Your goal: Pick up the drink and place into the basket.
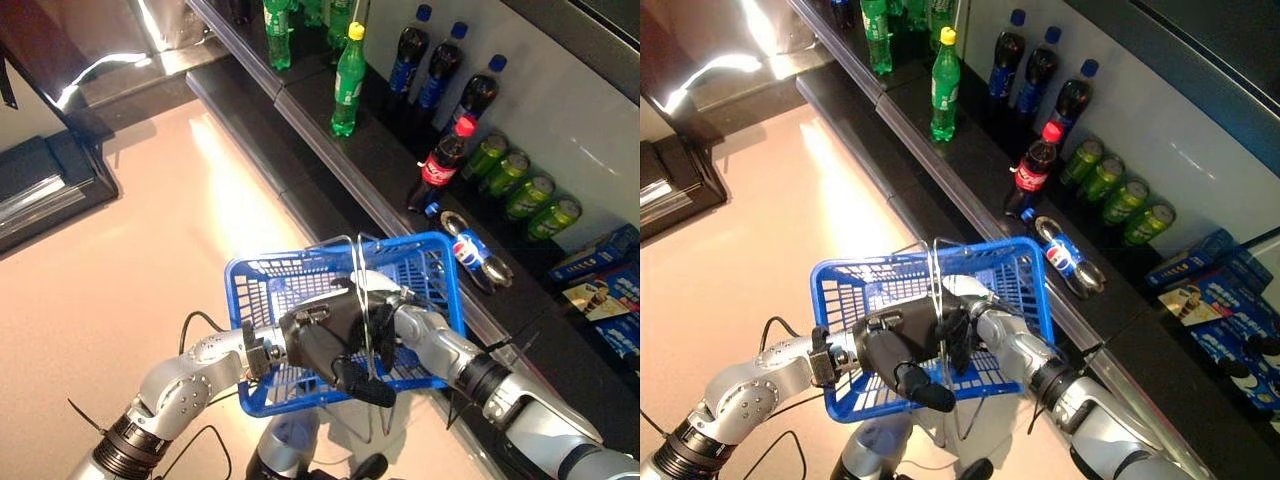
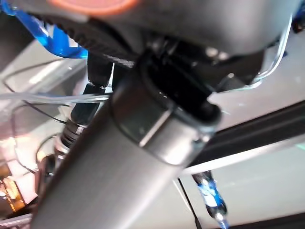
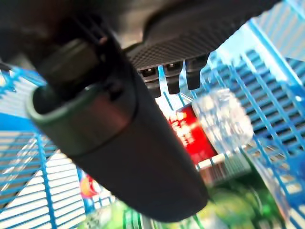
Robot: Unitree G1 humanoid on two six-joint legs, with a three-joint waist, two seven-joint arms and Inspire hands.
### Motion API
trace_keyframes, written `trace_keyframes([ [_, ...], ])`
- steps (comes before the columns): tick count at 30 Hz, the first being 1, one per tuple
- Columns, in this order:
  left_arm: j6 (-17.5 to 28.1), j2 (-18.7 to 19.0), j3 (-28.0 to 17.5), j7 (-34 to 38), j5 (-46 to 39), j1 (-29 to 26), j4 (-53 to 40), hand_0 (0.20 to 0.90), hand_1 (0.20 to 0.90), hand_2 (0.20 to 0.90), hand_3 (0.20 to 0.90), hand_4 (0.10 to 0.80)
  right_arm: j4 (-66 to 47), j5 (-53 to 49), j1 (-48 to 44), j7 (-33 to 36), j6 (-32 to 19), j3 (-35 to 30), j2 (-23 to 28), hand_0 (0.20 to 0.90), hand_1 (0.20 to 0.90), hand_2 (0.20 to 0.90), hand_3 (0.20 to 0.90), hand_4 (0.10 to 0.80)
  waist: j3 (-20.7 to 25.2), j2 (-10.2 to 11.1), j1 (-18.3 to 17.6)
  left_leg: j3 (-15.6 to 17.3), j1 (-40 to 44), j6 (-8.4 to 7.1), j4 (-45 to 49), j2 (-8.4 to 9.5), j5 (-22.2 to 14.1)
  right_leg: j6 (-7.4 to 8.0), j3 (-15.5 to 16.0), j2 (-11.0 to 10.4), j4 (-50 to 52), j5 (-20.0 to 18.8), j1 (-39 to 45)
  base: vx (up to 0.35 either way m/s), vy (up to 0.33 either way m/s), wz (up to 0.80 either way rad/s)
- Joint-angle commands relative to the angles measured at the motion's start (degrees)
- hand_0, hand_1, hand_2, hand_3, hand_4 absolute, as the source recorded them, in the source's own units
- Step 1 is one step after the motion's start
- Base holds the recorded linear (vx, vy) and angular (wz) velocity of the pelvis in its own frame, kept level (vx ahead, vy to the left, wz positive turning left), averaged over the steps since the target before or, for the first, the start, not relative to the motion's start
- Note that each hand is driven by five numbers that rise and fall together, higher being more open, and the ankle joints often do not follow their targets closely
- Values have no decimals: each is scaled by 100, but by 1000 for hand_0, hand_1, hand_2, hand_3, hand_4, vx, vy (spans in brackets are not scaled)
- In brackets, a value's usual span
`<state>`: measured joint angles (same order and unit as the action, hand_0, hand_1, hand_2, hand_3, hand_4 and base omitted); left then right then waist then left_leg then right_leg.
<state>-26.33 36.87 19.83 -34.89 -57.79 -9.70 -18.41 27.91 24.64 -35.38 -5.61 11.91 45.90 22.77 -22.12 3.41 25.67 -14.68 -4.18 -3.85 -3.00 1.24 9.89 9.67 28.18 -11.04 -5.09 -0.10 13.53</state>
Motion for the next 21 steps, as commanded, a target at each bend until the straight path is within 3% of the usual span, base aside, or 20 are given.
trace_keyframes([
  [1,1023,-1350,301,-1021,-1162,-613,-1321,300,300,300,200,100,127,-1,-146,377,-163,256,-226,900,900,900,900,800,1920,57,1,-260,397,-90,-200,-148,-479,-84,-42,54,14,-192,-125,0,0,0],
  [12,1359,-1317,195,-654,-1066,-597,-1259,300,300,300,200,100,-97,-278,-112,553,-123,91,-143,900,900,900,900,800,1896,70,-55,-207,389,-90,-200,-159,-466,-86,-85,74,10,-211,-154,0,0,0],
  [21,1955,-1181,-332,-34,-862,-430,-1141,300,300,300,200,100,-708,-683,224,753,-235,-396,124,900,900,900,900,800,1906,48,-237,-44,358,-68,-200,-178,-434,-66,-223,65,9,-246,-238,-8,20,-5],
])
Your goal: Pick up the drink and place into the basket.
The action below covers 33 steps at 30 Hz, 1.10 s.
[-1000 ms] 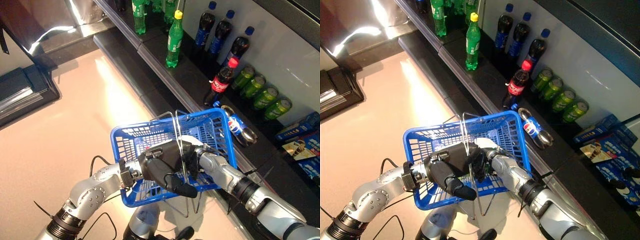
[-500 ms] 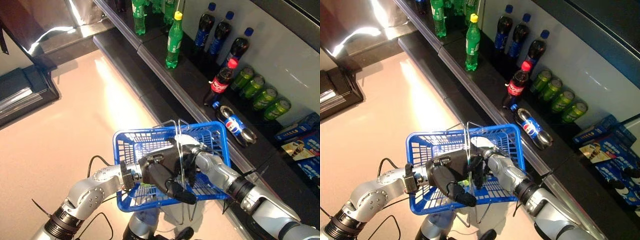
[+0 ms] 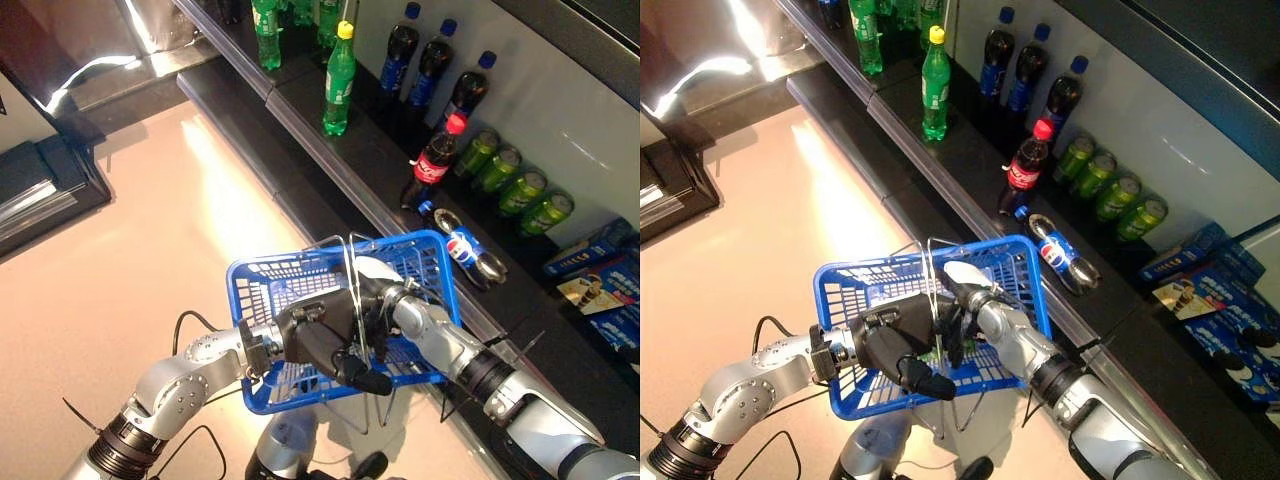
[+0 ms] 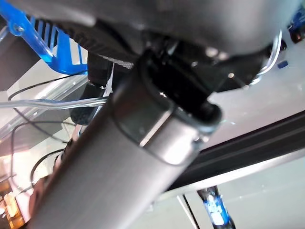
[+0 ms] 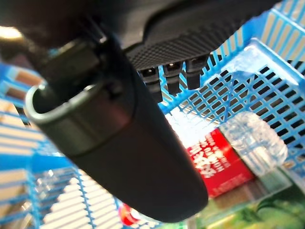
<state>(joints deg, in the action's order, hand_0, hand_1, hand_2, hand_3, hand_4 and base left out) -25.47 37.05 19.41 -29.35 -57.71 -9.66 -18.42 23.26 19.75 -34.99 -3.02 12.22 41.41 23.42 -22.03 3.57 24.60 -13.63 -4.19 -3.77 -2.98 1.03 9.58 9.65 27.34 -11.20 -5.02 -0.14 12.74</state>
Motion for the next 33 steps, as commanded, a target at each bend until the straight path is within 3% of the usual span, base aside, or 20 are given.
trace_keyframes([
  [1,1979,-1165,-430,-448,-836,-382,-1109,300,300,300,200,100,-395,-310,300,535,-343,-75,130,900,900,900,900,800,1897,26,-175,-98,371,-70,-202,-168,-411,-60,-183,81,2,-246,-171,0,16,-10],
  [10,2465,-1235,-1031,356,-410,-81,-884,300,300,300,200,100,-1008,-845,1136,1045,-904,-707,255,900,900,900,900,800,1908,-47,-506,308,408,-52,-202,-259,-449,-12,-462,52,2,-259,-256,-9,19,-16],
  [17,2942,-1211,-1527,1023,-38,297,-599,300,300,300,200,100,-1771,-1301,2135,1392,-1440,-1472,402,900,900,900,900,800,1899,-143,-958,799,473,-28,-202,-360,-503,64,-838,7,2,-305,-387,-7,23,-32],
  [25,3326,-1226,-2548,1421,357,1113,341,300,300,300,200,100,-1976,-2077,3290,1447,-2297,-2613,464,900,900,900,900,800,1892,-253,-1620,1494,597,-71,-202,-567,-648,98,-1311,-38,2,-334,-606,-14,21,-36],
  [33,3472,-1428,-2894,1680,753,1520,1528,300,300,300,200,100,-1478,-3178,4141,1229,-2843,-3571,198,900,900,900,900,800,1860,-299,-2028,1798,763,-71,-202,-638,-800,74,-1523,-31,2,-331,-673,-10,6,-14],
])
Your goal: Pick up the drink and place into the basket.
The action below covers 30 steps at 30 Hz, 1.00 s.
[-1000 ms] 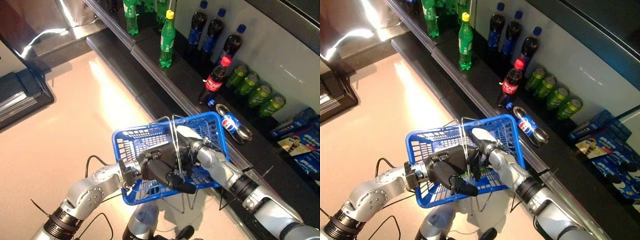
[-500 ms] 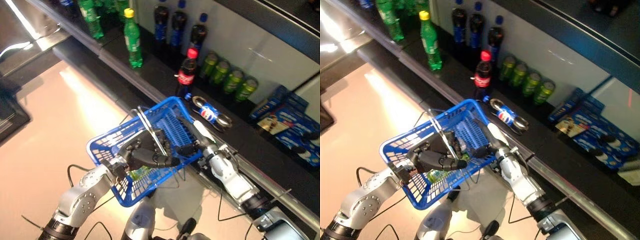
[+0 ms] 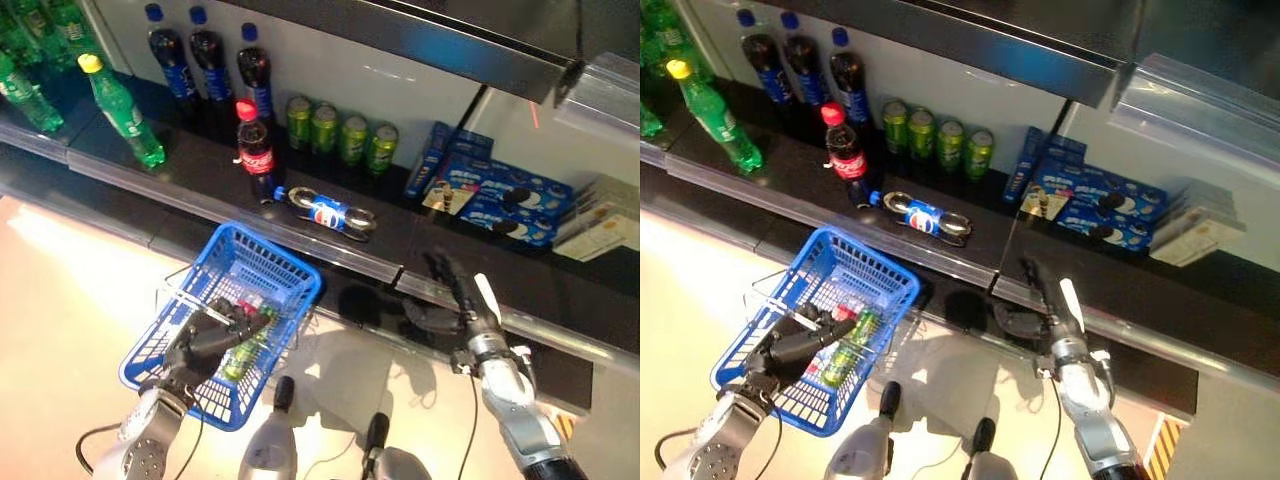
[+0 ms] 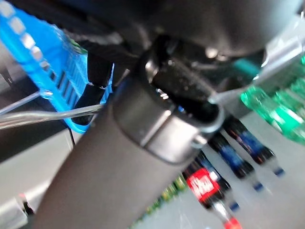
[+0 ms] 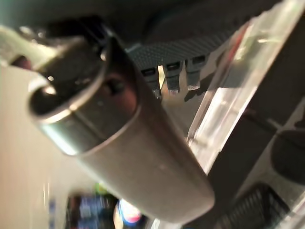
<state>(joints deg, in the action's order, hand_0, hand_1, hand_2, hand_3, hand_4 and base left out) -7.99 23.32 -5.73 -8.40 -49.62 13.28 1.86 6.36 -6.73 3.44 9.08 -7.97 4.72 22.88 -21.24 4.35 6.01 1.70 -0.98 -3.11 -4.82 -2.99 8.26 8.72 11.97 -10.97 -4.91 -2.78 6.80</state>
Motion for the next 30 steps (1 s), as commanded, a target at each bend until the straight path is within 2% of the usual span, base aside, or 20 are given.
trace_keyframes([
  [1,1749,-72,-409,-403,-9,-738,-255,300,300,300,200,100,325,-568,420,3,-855,-23,196,900,900,900,900,800,1781,-385,-218,284,461,-133,-18,-236,-686,168,-5,-53,-9,-64,-78,3,4,-10],
  [7,1553,-174,-459,-179,347,-602,802,300,300,300,200,100,994,-860,814,-14,-887,-363,-51,900,900,900,900,800,1777,-396,-392,343,532,-110,-18,-217,-751,161,-101,-59,-9,-76,-84,5,7,-10],
  [15,1718,-309,-578,121,822,-690,2921,300,300,300,200,100,2294,-862,744,140,-798,-417,-220,900,900,900,900,800,1774,-396,-482,366,666,-78,-18,-158,-853,144,-230,-57,-9,-75,-46,30,33,-5],
  [18,1818,-399,-575,220,1096,-767,3981,300,300,300,200,100,3351,-983,571,94,-823,-410,-258,900,900,900,900,800,1761,-398,-451,347,734,-50,-18,-127,-885,135,-284,-77,-9,-72,-19,49,81,-14],
  [23,1701,-418,-522,204,1282,-916,4911,300,300,300,200,100,4772,-1176,358,-184,-885,-594,-329,900,900,900,900,800,1785,-377,-391,328,768,-15,-18,-87,-929,145,-319,-81,-9,-68,10,33,49,-4],
  [30,1648,-330,-519,131,1262,-1138,5900,300,300,300,200,100,6025,-1034,231,-623,-715,-694,-321,900,900,900,900,800,1798,-338,-404,384,846,-7,-18,-87,-968,140,-373,-79,-9,-75,36,60,29,-11],
])
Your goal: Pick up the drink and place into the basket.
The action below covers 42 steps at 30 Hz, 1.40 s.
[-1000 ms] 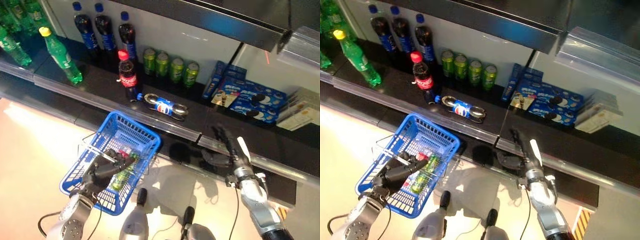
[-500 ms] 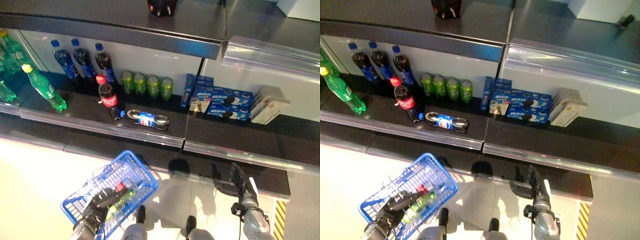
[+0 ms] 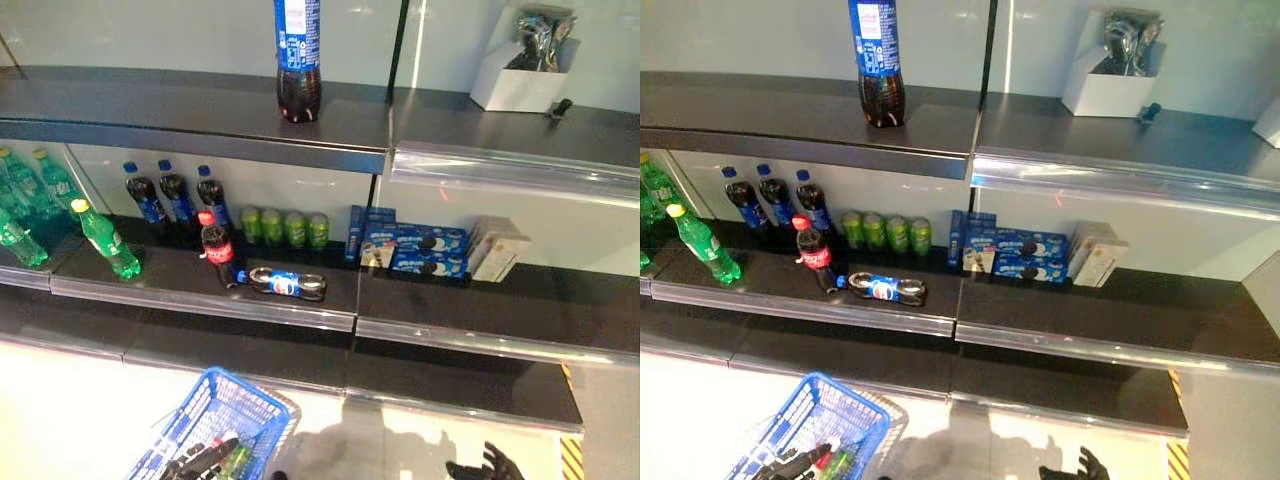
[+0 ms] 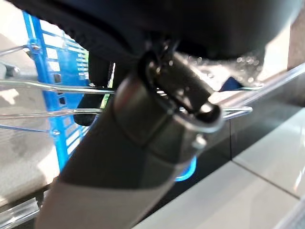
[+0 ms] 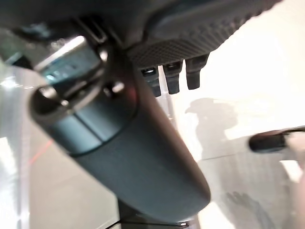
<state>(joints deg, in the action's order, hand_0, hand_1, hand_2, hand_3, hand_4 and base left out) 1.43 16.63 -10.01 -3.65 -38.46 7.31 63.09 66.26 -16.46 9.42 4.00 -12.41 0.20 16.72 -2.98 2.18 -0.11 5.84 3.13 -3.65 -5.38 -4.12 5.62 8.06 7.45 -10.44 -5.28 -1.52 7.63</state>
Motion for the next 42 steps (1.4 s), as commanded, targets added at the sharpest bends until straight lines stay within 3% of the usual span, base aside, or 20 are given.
trace_keyframes([
  [1,731,333,-77,-378,127,-555,-156,300,300,300,200,100,131,-60,-369,-131,-278,-228,294,900,900,900,900,800,-31,-114,213,-41,443,55,38,33,-706,197,81,-128,28,-198,-44,48,21,-2],
  [8,742,247,50,-452,-20,-656,-72,300,300,300,200,100,354,149,-424,-277,-4,-183,336,900,900,900,900,800,-51,-71,261,-123,460,82,38,79,-718,183,119,-119,49,-190,-27,50,90,0],
  [13,700,174,214,-560,61,-776,-17,300,300,300,200,100,346,132,-437,-256,64,-211,382,900,900,900,900,800,-107,7,259,-307,419,243,38,301,-743,263,-54,-214,326,-259,-179,70,281,1],
  [15,681,184,237,-564,140,-785,-72,300,300,300,200,100,247,241,-392,-321,53,-191,368,900,900,900,900,800,-179,66,236,-409,392,349,38,486,-787,345,-183,-408,986,-648,-598,25,233,-3],
  [16,680,186,235,-561,138,-785,-77,300,300,300,200,100,241,252,-391,-330,58,-187,366,900,900,900,900,800,-179,70,240,-405,388,353,38,494,-788,352,-188,-421,1040,-668,-640,-7,193,-7],
  [17,659,226,173,-497,123,-764,-188,300,300,300,200,100,150,436,-399,-418,51,-98,333,900,900,900,900,800,-286,74,238,-411,431,385,38,563,-814,411,-163,-535,1581,-968,-1051,-16,152,-6],
  [19,645,283,124,-492,37,-748,-248,300,300,300,200,100,174,618,-448,-568,-24,29,306,900,900,900,900,800,-337,40,219,-388,420,416,38,581,-793,398,-171,-235,1733,-754,-1191,-7,126,-38],
  [20,659,289,145,-510,12,-782,-217,300,300,300,200,100,208,598,-473,-571,-80,96,269,900,900,900,900,800,-340,25,199,-452,379,419,38,599,-754,357,-205,18,1672,-533,-1175,25,23,-67],
  [21,698,289,259,-549,14,-862,-128,300,300,300,200,100,260,497,-495,-548,-125,182,225,900,900,900,900,800,-326,19,161,-609,304,403,38,663,-680,247,-309,418,1500,-289,-1118,53,-10,-53],
  [24,715,250,523,-617,132,-960,-66,300,300,300,200,100,354,331,-469,-547,-154,332,181,900,900,900,900,800,-301,29,60,-894,265,374,38,846,-617,-15,-554,1018,932,-89,-953,96,-48,-2],
  [25,700,239,601,-612,164,-984,-91,300,300,300,200,100,388,278,-462,-561,-148,372,175,900,900,900,900,800,-300,10,8,-957,263,379,38,897,-604,-78,-711,1183,841,-72,-947,101,-65,67],
  [27,628,195,704,-582,205,-989,-267,300,300,300,200,100,345,234,-477,-548,-105,425,173,900,900,900,900,800,-348,-95,-23,-1052,193,413,38,958,-576,-170,-825,1211,762,-45,-962,34,-87,122],
  [31,710,74,820,-714,320,-929,-389,300,300,300,200,100,250,187,-616,-382,-53,556,179,900,900,900,900,800,-493,-309,-40,-834,84,335,58,846,-458,-282,-704,1205,789,26,-996,-51,-22,56],
  [32,690,29,940,-791,384,-933,-457,300,300,300,200,100,232,94,-622,-268,-37,512,199,900,900,900,900,800,-539,-353,-66,-470,-16,202,153,695,-382,-316,-514,1088,659,-9,-894,-23,45,40],
  [36,469,-35,941,-704,327,-890,-892,300,300,300,200,100,155,248,-581,-277,-140,385,192,900,900,900,900,800,-600,-329,-71,-209,-89,-14,383,365,-363,-321,-237,777,396,-69,-573,-1,147,64],
  [37,358,-10,909,-693,324,-908,-1032,300,300,300,200,100,140,272,-546,-249,-158,384,183,900,900,900,900,800,-561,-316,-82,-101,-78,-66,297,189,-272,-319,-193,702,343,-59,-513,-3,211,46],
  [39,252,7,936,-685,308,-929,-1219,300,300,300,200,100,156,176,-525,-184,-156,340,215,900,900,900,900,800,-484,-322,-71,-67,-93,-167,104,-125,-83,-326,-155,613,307,11,-423,32,297,65],
  [42,199,1,956,-741,282,-961,-1248,300,300,300,200,100,218,232,-511,-152,-187,283,280,900,900,900,900,800,-439,-407,-74,-162,-249,-289,38,-359,71,-345,-142,555,438,190,-385,77,315,62],
])
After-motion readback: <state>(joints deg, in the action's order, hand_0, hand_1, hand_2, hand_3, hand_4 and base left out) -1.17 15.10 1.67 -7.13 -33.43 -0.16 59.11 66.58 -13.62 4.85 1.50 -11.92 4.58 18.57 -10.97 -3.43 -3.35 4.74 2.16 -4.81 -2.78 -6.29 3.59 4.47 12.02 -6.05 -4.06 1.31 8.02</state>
